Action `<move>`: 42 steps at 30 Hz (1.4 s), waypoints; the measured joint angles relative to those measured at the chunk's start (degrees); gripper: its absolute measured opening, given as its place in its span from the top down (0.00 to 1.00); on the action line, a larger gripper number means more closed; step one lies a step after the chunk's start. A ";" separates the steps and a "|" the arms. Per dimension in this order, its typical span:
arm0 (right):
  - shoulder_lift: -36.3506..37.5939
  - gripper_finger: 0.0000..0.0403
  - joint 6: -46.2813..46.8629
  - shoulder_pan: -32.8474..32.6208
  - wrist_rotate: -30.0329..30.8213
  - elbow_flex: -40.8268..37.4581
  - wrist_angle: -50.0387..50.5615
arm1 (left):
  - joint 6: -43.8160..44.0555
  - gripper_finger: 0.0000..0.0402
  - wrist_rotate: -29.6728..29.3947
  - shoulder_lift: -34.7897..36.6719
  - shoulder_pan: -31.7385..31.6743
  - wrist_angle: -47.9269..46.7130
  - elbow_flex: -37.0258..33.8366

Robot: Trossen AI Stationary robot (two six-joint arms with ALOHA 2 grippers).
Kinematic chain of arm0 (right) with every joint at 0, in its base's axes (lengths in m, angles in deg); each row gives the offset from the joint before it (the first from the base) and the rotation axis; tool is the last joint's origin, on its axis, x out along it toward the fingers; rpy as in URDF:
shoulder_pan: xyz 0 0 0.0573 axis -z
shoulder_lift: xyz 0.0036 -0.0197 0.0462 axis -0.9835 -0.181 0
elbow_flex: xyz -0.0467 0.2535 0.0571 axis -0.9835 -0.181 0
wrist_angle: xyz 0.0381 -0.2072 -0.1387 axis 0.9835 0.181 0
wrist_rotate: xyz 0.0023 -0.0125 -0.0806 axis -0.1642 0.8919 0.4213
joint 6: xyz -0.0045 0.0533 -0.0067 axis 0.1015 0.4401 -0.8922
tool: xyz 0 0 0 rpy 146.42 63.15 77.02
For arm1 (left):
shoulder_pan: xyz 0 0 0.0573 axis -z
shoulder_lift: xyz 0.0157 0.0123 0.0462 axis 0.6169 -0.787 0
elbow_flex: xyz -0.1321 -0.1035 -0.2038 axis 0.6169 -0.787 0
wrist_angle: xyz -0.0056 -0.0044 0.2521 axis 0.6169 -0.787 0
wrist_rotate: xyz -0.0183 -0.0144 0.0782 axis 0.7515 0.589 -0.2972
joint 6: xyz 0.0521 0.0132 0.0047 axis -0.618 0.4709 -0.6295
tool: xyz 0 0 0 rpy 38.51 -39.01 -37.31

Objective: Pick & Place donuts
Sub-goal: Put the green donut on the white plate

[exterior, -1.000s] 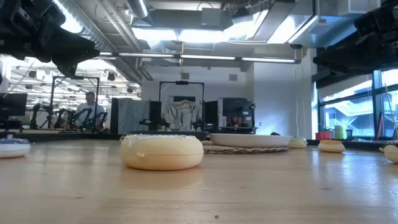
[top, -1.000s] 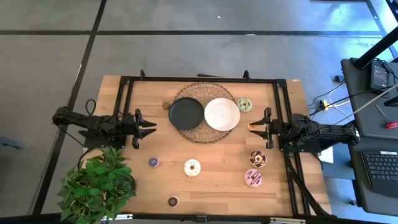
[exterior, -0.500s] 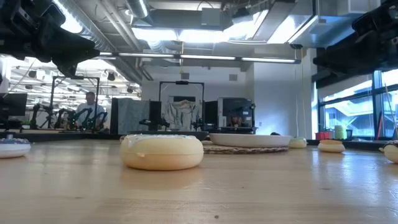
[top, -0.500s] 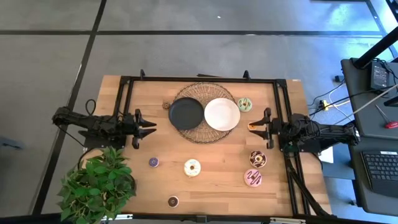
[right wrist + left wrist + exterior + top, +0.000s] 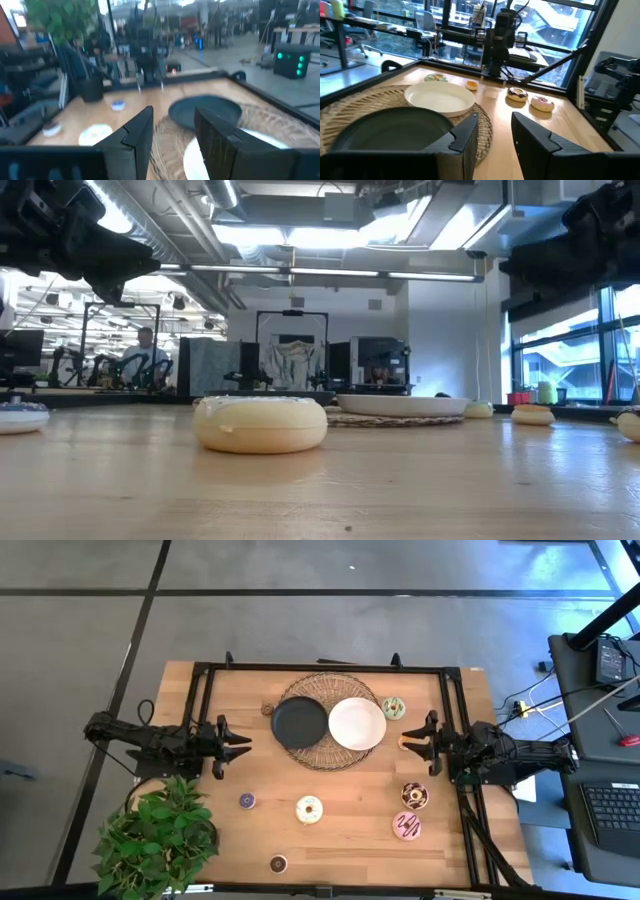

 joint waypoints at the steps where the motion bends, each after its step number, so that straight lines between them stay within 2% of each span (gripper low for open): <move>1: 0.00 0.64 0.24 0.00 0.00 0.00 -0.91 | -0.30 0.72 -0.62 -0.01 0.00 0.00 0.00; 6: -0.37 0.64 -1.73 0.00 1.00 0.00 -1.10 | -2.75 0.72 -2.07 -0.02 0.00 0.04 0.01; 12: -4.35 0.64 -1.41 0.00 10.06 4.54 1.04 | -3.09 0.72 -2.03 -0.02 0.00 0.07 0.00; 16: -10.70 0.64 2.11 0.00 19.22 11.04 6.53 | -0.31 0.72 -2.64 -0.02 0.00 0.46 -0.02; 19: -17.07 0.64 6.16 0.02 25.00 16.56 14.34 | 3.38 0.72 -6.38 -0.02 0.00 2.05 -0.09; 21: -21.98 0.64 10.10 0.04 26.76 19.80 18.86 | 4.55 0.72 -9.97 -0.02 0.00 2.76 -0.09; 24: -30.04 0.64 15.60 0.92 26.95 24.17 24.94 | 4.84 0.72 -13.83 -0.02 -0.02 2.95 -0.09; 30: -44.77 0.64 20.97 10.37 26.70 31.52 34.18 | 4.85 0.72 -14.10 -0.02 -0.02 3.07 -0.09; 33: -50.66 0.64 17.90 15.95 23.45 33.60 35.24 | 4.75 0.72 -14.18 -0.02 -0.02 3.82 -0.09; 37: -56.94 0.64 13.70 22.17 17.24 35.02 35.02 | 2.44 0.72 -17.53 0.00 -0.02 5.56 -0.07; 39: -59.55 0.64 16.62 24.96 16.38 35.06 35.08 | 2.44 0.72 -18.29 -0.02 -0.02 5.89 -0.07; 42: -62.93 0.64 15.95 28.34 16.46 34.91 35.01 | 2.44 0.72 -18.31 -0.02 -0.02 6.16 -0.07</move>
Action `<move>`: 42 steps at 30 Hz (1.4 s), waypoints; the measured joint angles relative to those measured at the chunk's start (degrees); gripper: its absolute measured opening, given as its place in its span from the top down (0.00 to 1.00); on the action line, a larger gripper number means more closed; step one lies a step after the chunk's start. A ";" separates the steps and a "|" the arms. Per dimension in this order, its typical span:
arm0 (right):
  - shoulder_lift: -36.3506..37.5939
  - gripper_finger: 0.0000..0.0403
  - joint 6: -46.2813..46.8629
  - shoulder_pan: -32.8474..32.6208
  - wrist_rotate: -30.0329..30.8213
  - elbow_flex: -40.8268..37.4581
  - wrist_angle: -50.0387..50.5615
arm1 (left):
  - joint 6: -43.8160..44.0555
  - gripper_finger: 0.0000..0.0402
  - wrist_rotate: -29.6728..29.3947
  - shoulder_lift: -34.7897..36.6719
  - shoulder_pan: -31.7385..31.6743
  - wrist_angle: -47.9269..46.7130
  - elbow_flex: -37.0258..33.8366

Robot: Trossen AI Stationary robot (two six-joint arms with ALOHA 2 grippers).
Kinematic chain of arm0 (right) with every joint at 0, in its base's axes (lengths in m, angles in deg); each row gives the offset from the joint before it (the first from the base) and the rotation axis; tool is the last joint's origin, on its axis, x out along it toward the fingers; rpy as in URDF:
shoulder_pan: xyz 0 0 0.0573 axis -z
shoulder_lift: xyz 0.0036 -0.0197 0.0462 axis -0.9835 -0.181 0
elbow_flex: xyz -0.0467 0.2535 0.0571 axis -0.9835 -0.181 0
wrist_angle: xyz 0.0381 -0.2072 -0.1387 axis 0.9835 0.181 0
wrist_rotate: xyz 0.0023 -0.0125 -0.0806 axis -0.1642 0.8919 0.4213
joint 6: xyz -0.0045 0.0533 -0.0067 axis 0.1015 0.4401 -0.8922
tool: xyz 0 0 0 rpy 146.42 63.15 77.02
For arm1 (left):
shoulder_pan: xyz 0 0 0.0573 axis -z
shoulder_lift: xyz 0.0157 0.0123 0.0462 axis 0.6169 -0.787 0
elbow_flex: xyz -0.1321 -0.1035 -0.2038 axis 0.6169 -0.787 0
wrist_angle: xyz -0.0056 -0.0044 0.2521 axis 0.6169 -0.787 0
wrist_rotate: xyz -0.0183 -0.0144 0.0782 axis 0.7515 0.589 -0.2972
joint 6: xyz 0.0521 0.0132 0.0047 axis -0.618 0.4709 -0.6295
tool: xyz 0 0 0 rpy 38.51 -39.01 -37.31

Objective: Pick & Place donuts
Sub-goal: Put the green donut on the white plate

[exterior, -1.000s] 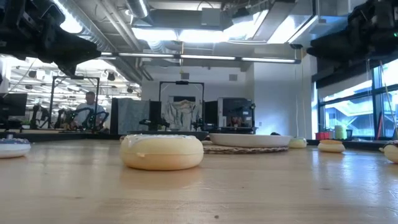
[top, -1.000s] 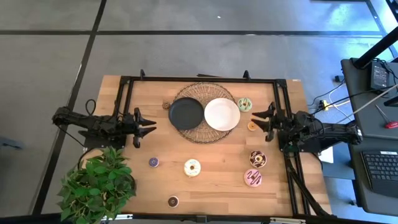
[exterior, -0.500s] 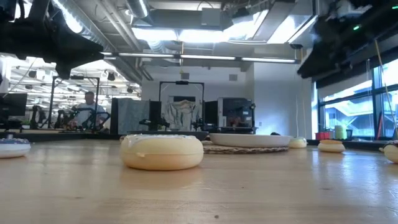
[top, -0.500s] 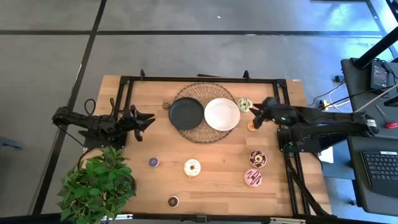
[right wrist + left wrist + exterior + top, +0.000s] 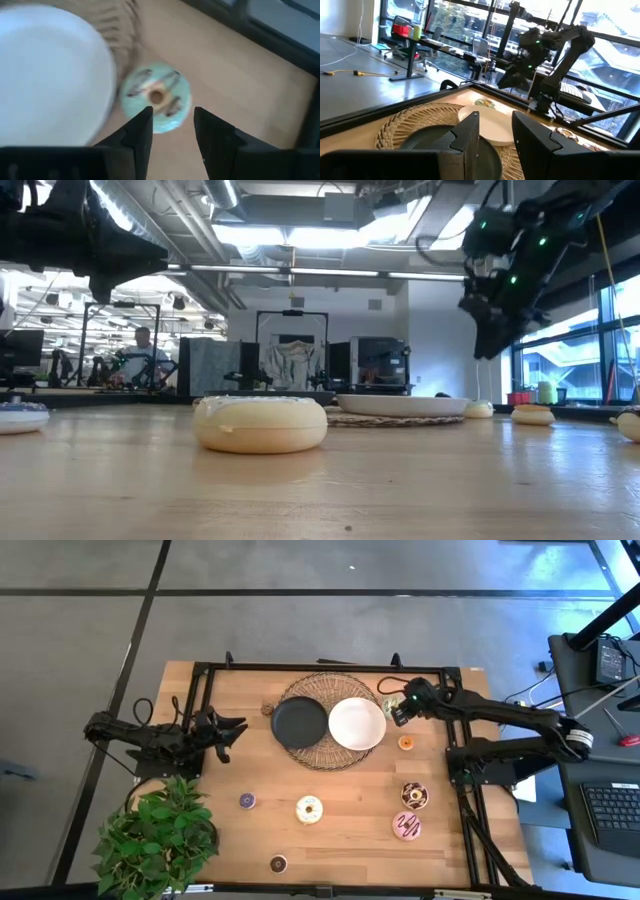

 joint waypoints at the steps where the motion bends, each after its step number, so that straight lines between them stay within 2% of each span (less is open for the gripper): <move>1: -1.00 0.64 -0.96 0.80 -0.02 -0.04 -0.06 | 0.00 0.72 0.00 0.00 0.00 -0.02 0.00; 8: -5.71 0.64 -6.34 4.60 -0.85 -0.07 -3.18 | 0.00 0.72 0.02 0.00 0.00 -0.03 0.00; 14: -9.43 0.64 -6.98 7.83 -7.81 -0.07 -8.08 | 0.00 0.72 0.87 0.00 0.00 -0.18 0.00; 17: -11.63 0.64 -7.55 8.54 -6.98 -0.09 -10.53 | 0.00 0.72 1.87 0.00 0.02 -0.18 0.00; 22: -15.03 0.64 -5.30 8.77 -3.30 -0.11 -8.77 | 0.00 0.72 2.25 0.00 0.02 -0.17 0.02; 29: -17.68 0.64 -6.71 8.77 -3.91 -0.13 -9.49 | -0.17 0.72 2.25 0.00 0.02 -0.19 0.04; 32: -17.72 0.59 -6.76 8.77 -4.70 -0.13 -10.01 | -0.53 0.72 2.25 0.00 0.02 -0.17 0.04; 38: -17.61 0.41 -5.22 8.93 -5.15 -0.13 -10.74 | -0.63 0.72 1.66 0.00 0.00 -0.17 0.04; 42: -17.61 0.32 -5.08 8.93 -5.11 -0.13 -11.32 | -0.63 0.72 1.70 0.00 0.00 -0.17 0.04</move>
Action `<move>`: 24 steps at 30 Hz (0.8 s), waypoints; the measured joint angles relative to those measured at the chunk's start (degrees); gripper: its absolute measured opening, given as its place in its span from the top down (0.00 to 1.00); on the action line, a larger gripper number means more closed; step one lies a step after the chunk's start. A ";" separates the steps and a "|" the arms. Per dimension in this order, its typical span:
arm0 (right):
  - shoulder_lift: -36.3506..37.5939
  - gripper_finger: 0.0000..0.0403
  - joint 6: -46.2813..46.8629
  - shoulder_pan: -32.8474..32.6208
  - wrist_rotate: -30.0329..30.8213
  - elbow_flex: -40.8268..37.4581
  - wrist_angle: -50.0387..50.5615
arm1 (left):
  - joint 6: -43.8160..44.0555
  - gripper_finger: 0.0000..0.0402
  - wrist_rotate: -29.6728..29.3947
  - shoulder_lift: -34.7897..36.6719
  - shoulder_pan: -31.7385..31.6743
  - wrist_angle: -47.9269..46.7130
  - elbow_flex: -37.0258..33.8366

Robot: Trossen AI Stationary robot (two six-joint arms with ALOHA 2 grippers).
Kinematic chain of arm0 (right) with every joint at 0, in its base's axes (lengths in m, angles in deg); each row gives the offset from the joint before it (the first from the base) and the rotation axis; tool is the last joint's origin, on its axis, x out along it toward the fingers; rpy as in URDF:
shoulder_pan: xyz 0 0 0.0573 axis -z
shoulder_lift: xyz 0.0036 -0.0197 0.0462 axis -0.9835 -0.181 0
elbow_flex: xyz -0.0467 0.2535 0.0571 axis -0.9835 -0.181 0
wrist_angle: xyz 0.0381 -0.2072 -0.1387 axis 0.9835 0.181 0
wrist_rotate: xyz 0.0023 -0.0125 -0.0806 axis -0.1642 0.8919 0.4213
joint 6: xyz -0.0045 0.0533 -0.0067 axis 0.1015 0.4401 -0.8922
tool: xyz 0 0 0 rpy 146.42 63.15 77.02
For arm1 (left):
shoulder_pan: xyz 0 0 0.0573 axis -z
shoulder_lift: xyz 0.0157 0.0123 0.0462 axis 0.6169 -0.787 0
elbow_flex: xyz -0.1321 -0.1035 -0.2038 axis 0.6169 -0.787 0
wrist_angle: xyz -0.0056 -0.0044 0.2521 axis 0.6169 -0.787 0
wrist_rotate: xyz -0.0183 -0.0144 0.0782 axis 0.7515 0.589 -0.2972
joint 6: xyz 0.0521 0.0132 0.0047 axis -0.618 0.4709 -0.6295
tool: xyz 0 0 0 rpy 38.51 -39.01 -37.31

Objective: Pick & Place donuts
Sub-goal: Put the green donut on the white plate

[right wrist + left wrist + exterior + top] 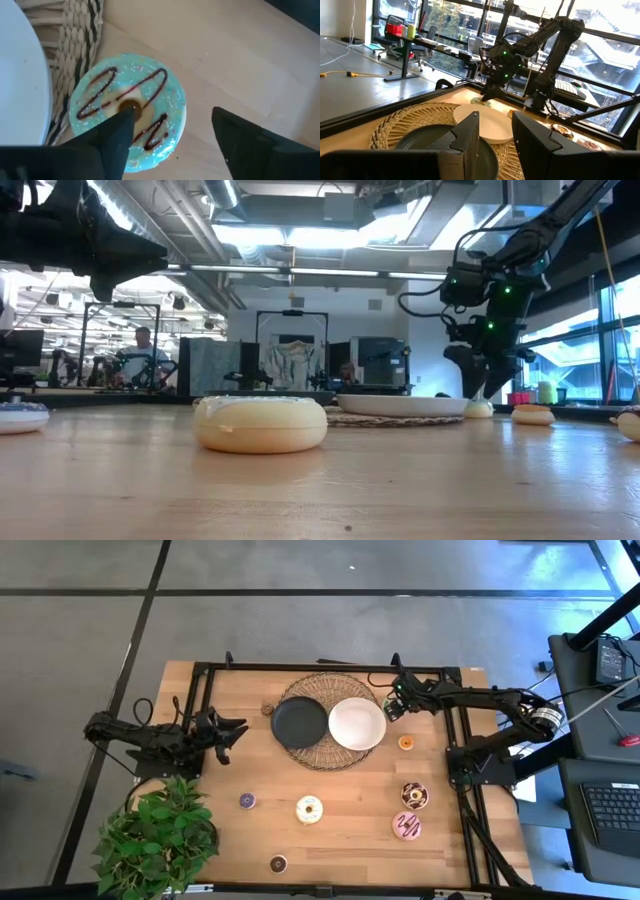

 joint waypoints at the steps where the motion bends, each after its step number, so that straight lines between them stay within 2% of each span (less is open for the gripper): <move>1: 0.00 0.31 -0.15 0.00 0.07 0.00 -0.02 | 0.00 0.72 0.00 0.00 0.00 0.00 0.00; 5: -0.01 0.28 1.33 0.00 1.88 0.00 0.28 | 0.00 0.72 0.00 0.00 0.00 -0.01 0.00; 11: -2.02 0.30 4.33 0.00 1.96 0.00 -0.07 | 0.00 0.72 0.04 0.00 0.00 -0.02 0.00; 18: -4.59 0.39 2.73 -0.01 1.96 0.00 -2.51 | 0.00 0.72 0.11 0.00 0.00 -0.02 0.00; 24: -4.46 0.52 2.45 -0.02 1.92 0.00 -2.95 | 0.00 0.72 0.11 0.00 0.00 -0.04 0.02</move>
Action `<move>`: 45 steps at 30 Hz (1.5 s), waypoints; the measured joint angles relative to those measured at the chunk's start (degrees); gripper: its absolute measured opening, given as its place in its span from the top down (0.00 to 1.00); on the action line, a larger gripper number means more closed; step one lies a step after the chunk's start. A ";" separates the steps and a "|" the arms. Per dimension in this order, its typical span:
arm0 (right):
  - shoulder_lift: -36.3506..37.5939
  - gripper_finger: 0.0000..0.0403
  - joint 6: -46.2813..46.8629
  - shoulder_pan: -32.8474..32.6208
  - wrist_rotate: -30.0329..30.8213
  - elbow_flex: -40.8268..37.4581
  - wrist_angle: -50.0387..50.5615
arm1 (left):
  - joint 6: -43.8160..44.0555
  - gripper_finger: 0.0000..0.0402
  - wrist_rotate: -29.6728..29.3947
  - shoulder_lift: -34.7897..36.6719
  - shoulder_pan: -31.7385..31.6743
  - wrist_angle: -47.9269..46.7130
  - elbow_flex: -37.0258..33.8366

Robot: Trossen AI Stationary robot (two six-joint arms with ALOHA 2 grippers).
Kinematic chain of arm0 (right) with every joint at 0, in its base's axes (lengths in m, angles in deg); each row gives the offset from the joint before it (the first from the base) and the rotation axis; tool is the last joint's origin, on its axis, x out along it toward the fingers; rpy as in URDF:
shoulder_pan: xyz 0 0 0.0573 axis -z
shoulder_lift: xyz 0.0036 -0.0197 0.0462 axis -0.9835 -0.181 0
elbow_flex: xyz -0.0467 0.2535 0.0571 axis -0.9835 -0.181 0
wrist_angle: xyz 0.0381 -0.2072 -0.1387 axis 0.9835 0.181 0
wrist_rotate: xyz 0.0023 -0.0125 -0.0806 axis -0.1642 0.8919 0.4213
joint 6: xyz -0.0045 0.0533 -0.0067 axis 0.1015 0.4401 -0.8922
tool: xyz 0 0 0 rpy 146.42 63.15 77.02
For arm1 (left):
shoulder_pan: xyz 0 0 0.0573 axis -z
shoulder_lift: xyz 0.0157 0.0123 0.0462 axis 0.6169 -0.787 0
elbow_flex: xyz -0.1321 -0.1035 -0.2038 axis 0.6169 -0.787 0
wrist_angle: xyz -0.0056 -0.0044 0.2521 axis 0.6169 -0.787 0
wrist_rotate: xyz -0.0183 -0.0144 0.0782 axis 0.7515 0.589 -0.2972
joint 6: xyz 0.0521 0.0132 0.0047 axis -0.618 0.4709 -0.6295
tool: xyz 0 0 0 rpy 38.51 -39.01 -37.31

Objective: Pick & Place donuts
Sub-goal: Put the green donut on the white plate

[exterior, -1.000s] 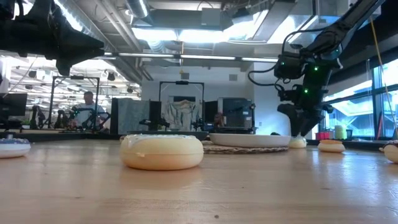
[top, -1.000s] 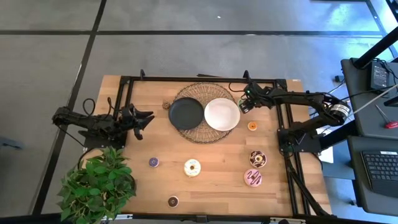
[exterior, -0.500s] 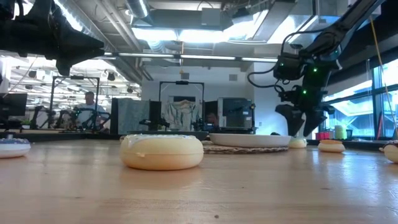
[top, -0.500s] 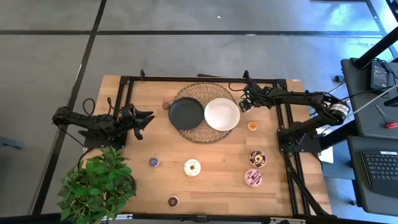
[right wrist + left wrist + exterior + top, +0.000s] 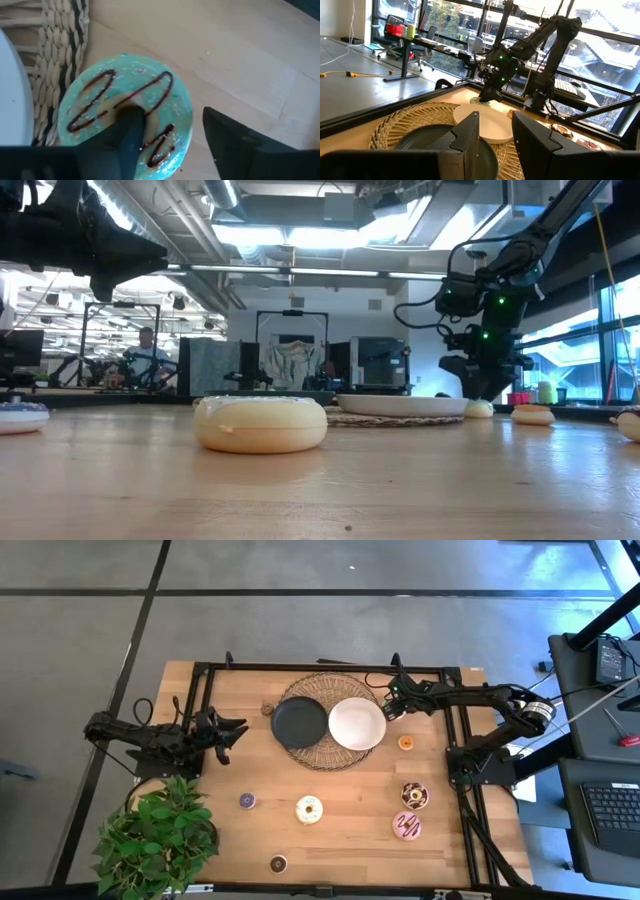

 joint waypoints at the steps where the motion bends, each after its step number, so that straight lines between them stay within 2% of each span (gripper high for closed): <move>1: 0.00 0.55 -0.16 0.00 0.02 0.00 -0.02 | 0.00 0.72 0.00 0.00 0.00 0.00 0.00; 12: 0.02 0.84 -5.32 0.02 0.77 0.27 0.47 | 0.00 0.72 0.00 0.00 0.00 0.00 0.00; 17: 0.02 0.92 -7.04 -0.43 1.42 4.03 3.73 | 0.00 0.72 -0.02 0.00 0.02 0.00 0.00; 21: 0.02 0.92 -7.38 -3.43 1.45 8.55 7.05 | 0.00 0.72 -0.04 0.00 0.00 0.00 0.00; 27: 0.04 0.89 -7.17 -11.35 1.42 14.15 8.22 | 0.00 0.72 -0.07 0.00 0.00 -0.02 0.00; 33: 0.04 0.91 -4.28 -17.00 1.27 14.99 5.31 | 0.00 0.72 -0.07 0.00 0.00 -0.01 0.00; 39: -1.05 0.90 -2.55 -18.33 1.25 12.47 -1.65 | 0.00 0.72 -0.07 0.00 0.00 -0.02 0.00; 45: -5.77 0.89 -2.58 -17.55 1.03 11.98 -5.54 | 0.00 0.72 -0.07 0.00 0.01 0.00 0.00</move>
